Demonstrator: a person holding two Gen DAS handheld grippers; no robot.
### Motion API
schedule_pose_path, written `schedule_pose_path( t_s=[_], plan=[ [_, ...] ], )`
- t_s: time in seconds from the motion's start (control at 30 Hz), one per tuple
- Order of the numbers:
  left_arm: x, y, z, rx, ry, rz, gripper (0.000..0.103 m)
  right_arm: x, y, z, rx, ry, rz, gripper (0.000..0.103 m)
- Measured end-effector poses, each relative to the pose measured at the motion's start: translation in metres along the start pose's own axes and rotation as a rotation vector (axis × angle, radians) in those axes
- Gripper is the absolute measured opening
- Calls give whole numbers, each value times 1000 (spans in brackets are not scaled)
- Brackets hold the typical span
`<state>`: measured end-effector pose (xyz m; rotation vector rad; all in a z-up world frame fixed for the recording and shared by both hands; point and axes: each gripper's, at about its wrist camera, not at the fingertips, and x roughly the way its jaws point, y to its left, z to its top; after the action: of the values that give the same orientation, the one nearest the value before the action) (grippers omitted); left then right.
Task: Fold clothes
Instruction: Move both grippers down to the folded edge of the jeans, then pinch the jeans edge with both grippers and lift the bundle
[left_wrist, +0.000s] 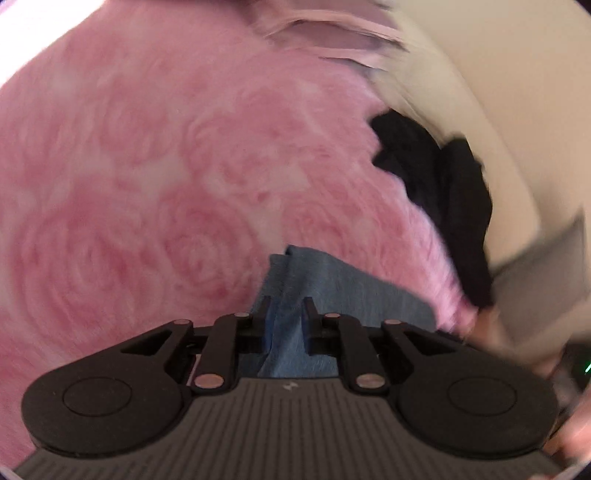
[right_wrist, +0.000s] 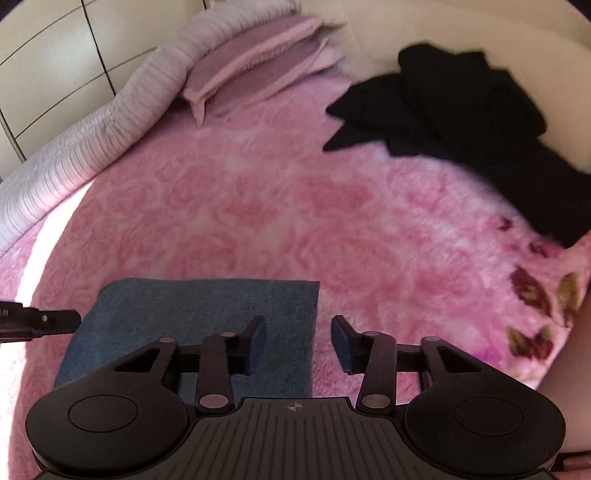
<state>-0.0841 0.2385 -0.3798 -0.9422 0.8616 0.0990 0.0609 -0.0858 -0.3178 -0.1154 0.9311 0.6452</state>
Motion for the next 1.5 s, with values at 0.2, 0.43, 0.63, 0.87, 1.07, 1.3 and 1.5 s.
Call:
schedule_pose_path(
  t_s=[0.2,0.43,0.63,0.87,1.07,1.3,1.5],
  plan=[
    [19,23,16,-188,35,-89,5,15,-22,4,76,48,87,37],
    [24,22,17,-226,60,-109,3,24,-26,10,102,75,128,36],
    [27,25,19,-191,91,-120,7,32,-29,16,124,98,163,36],
    [28,22,17,-68,82,-147,15,36,-29,16,132,106,166,36],
    [28,23,17,-42,78,-186,17,36,-27,14,133,102,149,36],
    [30,30,18,-58,73,-245,2,39,-25,11,124,97,123,36],
    [43,72,8,-356,81,-438,8,43,-29,8,142,98,126,36]
  ],
)
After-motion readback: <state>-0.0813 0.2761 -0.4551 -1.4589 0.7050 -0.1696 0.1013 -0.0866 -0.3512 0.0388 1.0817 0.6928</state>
